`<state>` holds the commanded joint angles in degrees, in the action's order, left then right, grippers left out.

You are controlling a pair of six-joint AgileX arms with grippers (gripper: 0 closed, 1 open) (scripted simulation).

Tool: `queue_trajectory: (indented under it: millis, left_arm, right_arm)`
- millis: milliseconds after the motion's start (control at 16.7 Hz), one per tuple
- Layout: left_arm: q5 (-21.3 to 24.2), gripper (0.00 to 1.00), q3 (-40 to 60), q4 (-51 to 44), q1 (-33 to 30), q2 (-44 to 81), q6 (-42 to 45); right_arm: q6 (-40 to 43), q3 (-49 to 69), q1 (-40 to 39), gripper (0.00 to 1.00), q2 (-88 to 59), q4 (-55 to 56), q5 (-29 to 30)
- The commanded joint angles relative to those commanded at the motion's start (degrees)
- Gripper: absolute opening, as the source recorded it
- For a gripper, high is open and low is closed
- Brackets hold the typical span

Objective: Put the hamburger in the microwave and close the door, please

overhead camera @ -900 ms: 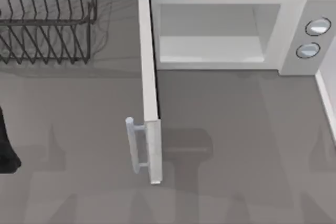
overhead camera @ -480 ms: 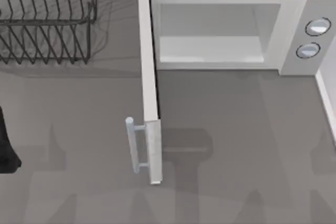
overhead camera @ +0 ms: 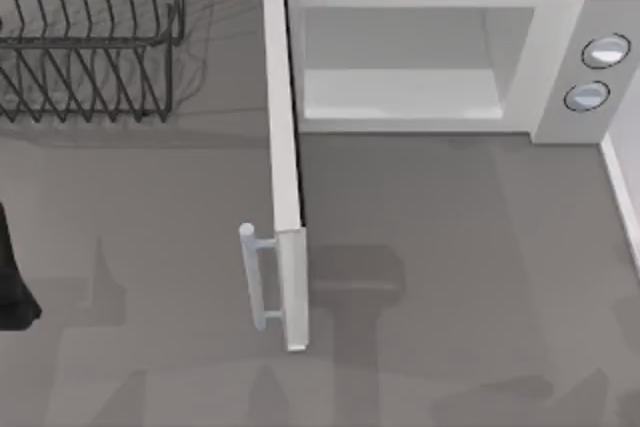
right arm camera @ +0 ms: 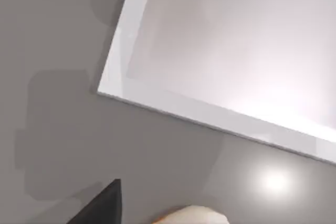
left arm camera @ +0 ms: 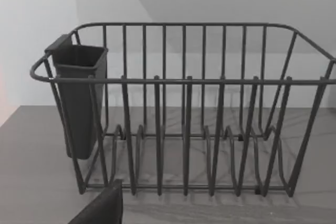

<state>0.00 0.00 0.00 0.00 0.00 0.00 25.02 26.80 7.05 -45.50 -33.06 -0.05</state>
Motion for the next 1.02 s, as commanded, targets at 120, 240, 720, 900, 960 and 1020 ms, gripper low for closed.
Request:
queue_trajectory:
  millis: [120, 240, 720, 900, 960, 1020]
  left_arm:
    - [0.0, 1.0, 0.0, 0.0, 0.0, 0.0, 0.0]
    - [0.0, 1.0, 0.0, 0.0, 0.0, 0.0, 0.0]
    - [0.0, 1.0, 0.0, 0.0, 0.0, 0.0, 0.0]
    - [0.0, 1.0, 0.0, 0.0, 0.0, 0.0, 0.0]
    - [0.0, 1.0, 0.0, 0.0, 0.0, 0.0, 0.0]
    - [0.0, 1.0, 0.0, 0.0, 0.0, 0.0, 0.0]
  right_arm:
    - [4.92, 5.32, 1.42, 1.0, -9.74, -6.52, 0.0]
    - [9.33, 10.08, 2.72, 1.0, -18.59, -12.36, 0.02]
    - [17.22, 18.65, 5.1, 1.0, -34.11, -22.88, 0.11]
    - [17.14, 18.45, 4.83, 1.0, -33.91, -22.73, 0.11]
    - [17.12, 18.34, 4.84, 1.0, -34.01, -22.56, 0.11]
    - [17.06, 17.88, 4.87, 1.0, -34.45, -21.81, 0.11]
